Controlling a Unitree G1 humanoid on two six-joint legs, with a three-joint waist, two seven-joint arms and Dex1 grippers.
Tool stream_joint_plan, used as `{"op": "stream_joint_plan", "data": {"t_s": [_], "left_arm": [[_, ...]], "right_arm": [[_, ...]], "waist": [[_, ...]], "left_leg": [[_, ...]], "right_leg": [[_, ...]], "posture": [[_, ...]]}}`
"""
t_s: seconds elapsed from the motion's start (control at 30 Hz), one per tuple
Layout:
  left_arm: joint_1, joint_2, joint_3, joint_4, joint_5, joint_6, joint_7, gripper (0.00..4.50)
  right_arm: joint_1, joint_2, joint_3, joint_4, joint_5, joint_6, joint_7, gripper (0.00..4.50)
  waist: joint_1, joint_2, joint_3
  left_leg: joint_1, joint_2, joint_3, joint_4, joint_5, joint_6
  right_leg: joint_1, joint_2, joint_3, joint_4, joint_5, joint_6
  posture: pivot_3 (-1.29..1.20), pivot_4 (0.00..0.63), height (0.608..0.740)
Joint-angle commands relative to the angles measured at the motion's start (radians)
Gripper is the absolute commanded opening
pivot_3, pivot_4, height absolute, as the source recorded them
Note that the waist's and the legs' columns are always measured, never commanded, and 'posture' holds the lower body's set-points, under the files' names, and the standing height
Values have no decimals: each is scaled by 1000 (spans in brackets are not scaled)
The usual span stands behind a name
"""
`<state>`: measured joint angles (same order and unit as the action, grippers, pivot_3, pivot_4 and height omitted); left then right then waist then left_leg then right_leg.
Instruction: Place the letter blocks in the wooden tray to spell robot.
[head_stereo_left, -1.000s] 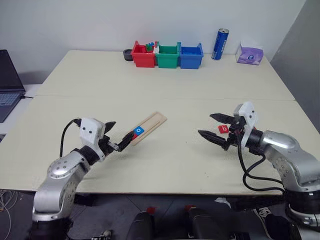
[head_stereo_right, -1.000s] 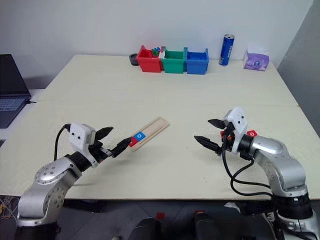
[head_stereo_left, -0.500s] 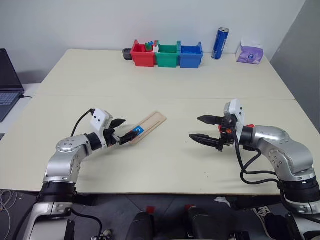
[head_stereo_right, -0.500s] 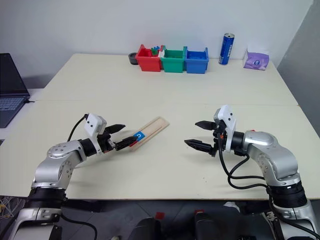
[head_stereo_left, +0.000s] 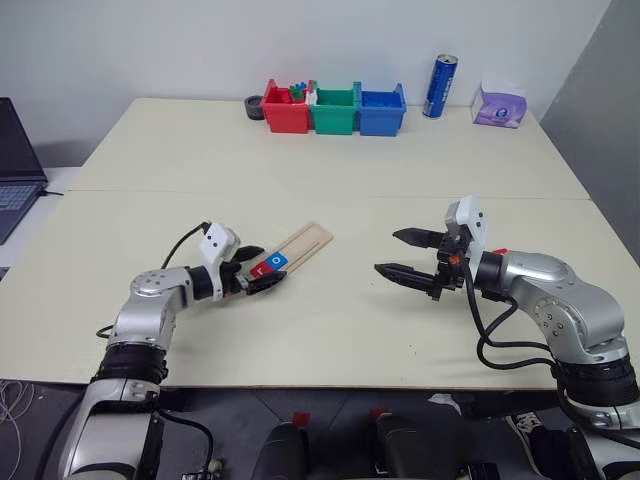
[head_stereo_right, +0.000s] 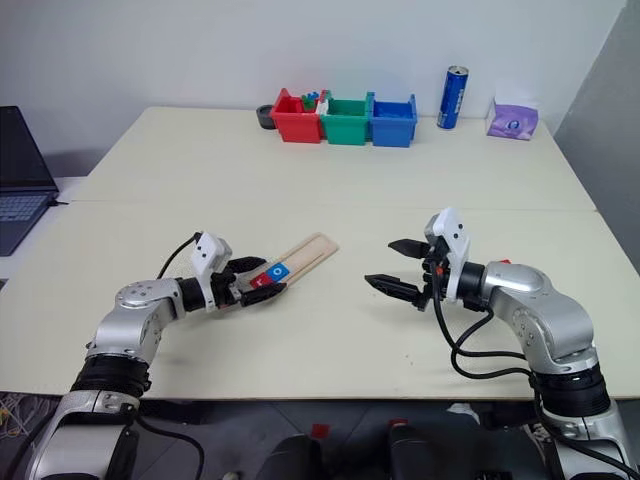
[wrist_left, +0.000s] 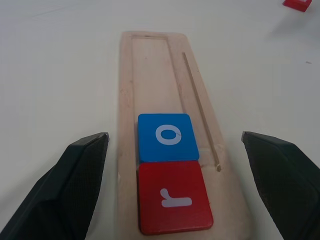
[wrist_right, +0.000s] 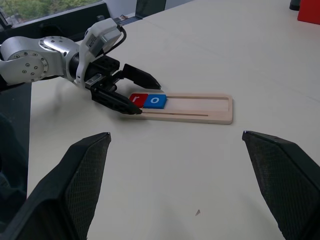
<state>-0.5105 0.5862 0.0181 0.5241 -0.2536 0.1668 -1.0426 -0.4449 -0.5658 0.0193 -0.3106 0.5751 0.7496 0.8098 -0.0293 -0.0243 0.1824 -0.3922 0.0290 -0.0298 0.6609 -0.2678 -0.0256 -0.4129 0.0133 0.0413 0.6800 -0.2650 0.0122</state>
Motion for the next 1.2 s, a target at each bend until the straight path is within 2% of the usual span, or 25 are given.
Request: {"op": "stream_joint_plan", "data": {"t_s": [0.03, 0.4, 0.43, 0.53, 0.8, 0.87, 1.07, 1.2], "left_arm": [[-20, -2, -5, 21, 17, -41, -18, 4500], [-29, -22, -23, 140, 69, -136, -22, 4500], [-29, -22, -22, 145, 69, -141, -23, 4114], [-29, -23, -19, 153, 66, -148, -28, 3384], [-37, -22, -27, 170, 77, -175, -38, 3382], [-34, -27, -36, 141, 72, -179, -57, 3382], [52, -24, -143, -109, 48, -167, -233, 3382], [45, -16, -189, -165, 38, -180, -326, 3382]], "right_arm": [[-9, 2, -35, -43, 31, 2, -13, 4484], [-15, -4, -28, -51, 51, 12, -33, 4484], [-16, -4, -28, -51, 51, 13, -34, 4500], [-17, -4, -28, -51, 52, 13, -35, 4500], [-15, 0, -26, -52, 51, 9, -41, 4500], [-11, -3, -30, -54, 52, 8, -40, 4500], [53, -68, -44, -81, 43, -15, 10, 4500], [81, -90, -51, -82, 42, -31, 17, 4500]], "waist": [[0, 0, 0], [1, 0, 0], [1, 0, 0], [0, 0, 0], [0, 0, 0], [0, 0, 0], [4, 0, 0], [3, 0, 0]], "left_leg": [[0, 0, 0, 0, 0, 0], [0, 0, 0, 1, 0, 0], [0, 0, 0, 1, 0, 0], [0, 0, 0, 1, 0, 0], [1, 0, 0, 1, 0, 0], [1, 0, 0, 1, 0, 0], [-1, 0, -1, 1, 0, 0], [-2, -1, 0, 1, 0, 0]], "right_leg": [[0, 0, 0, 0, 0, 0], [0, 0, 0, 1, 0, 1], [0, 0, 0, 1, 0, 1], [0, 0, 0, 1, 0, 1], [0, 0, 0, 1, 0, 1], [1, 0, 0, 1, 0, 1], [0, -1, 0, 0, 2, -1], [0, -3, 0, 0, 2, -1]], "posture": [[0, 150, 740], [0, 150, 740], [0, 150, 740], [0, 150, 740], [0, 150, 740], [0, 150, 740], [0, 150, 740], [0, 150, 740]]}}
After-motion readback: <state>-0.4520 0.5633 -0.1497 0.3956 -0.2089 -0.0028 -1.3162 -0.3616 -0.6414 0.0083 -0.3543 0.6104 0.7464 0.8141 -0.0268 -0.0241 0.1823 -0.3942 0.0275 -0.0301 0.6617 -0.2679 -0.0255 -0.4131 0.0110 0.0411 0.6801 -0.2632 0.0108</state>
